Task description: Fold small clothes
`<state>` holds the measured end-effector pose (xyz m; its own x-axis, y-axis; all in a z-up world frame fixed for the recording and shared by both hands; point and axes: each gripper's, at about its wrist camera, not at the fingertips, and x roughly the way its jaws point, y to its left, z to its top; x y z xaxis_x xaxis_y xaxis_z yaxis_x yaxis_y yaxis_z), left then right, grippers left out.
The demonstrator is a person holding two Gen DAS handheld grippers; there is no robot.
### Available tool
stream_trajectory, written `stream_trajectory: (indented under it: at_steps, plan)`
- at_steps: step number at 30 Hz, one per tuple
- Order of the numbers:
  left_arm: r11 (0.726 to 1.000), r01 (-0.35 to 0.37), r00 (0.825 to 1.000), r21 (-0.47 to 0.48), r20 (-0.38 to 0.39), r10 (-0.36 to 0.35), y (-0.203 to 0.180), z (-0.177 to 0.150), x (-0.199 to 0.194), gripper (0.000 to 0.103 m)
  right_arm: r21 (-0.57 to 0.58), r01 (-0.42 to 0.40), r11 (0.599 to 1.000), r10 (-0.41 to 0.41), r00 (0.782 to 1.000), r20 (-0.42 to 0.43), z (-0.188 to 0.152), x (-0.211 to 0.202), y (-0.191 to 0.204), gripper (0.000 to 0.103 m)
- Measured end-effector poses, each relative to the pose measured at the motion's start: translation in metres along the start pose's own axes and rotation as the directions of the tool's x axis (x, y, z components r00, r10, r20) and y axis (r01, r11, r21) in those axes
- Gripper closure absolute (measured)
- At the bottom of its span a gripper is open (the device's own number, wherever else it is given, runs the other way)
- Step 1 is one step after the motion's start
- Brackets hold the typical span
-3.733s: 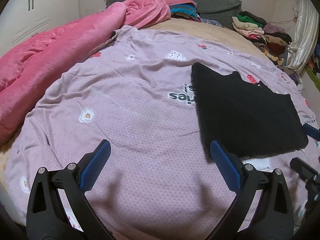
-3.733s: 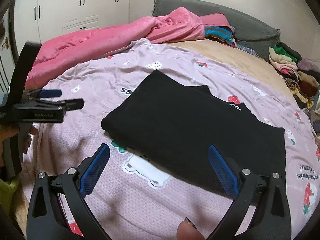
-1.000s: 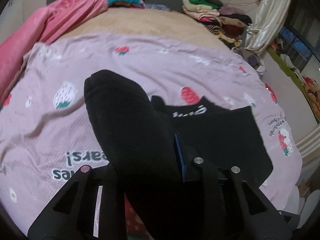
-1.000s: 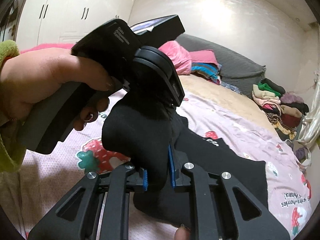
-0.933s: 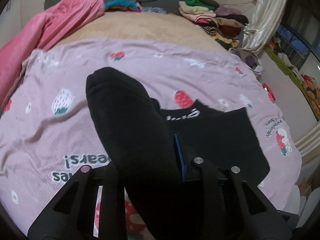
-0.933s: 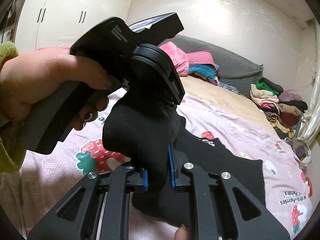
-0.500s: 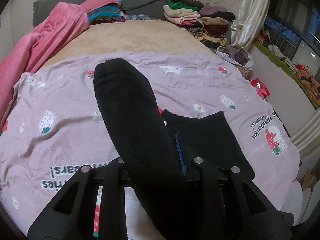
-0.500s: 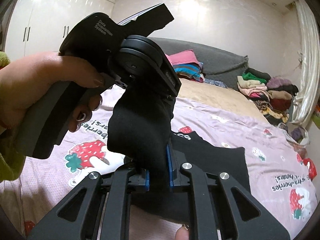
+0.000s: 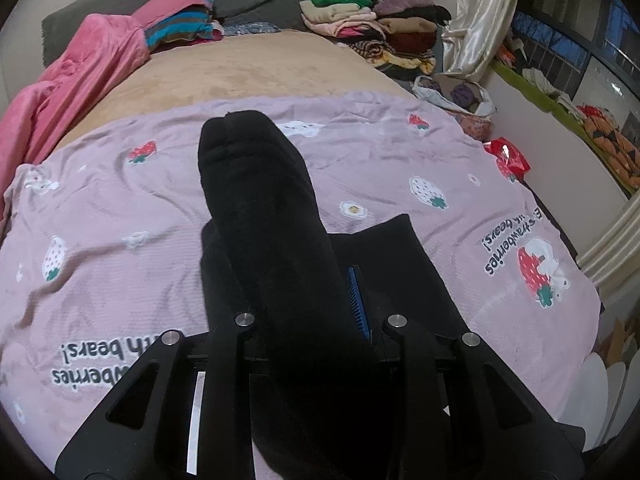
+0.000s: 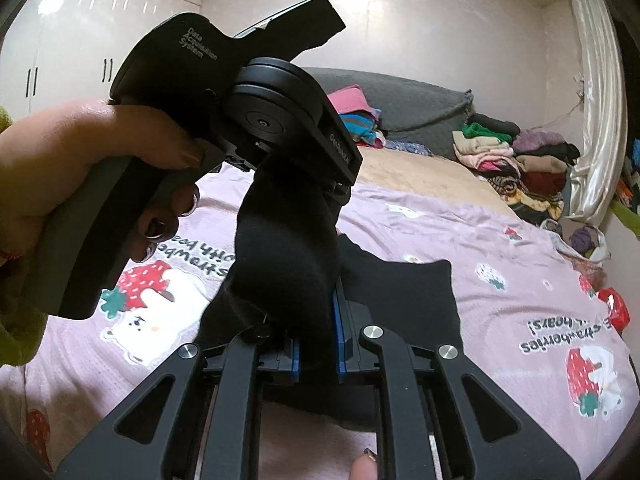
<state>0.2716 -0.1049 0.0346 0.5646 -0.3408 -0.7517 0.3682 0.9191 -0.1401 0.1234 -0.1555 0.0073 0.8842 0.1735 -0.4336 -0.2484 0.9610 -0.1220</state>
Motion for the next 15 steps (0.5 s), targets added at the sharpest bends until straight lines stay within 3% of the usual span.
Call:
stream_trajectory:
  at_steps: [15]
  plan:
    - [1.0, 0.018, 0.997, 0.019, -0.074, -0.017, -0.029, 0.004, 0.035, 0.08, 0.109, -0.002, 0.994, 0.009, 0.998, -0.064, -0.02, 0.008, -0.036, 0.092]
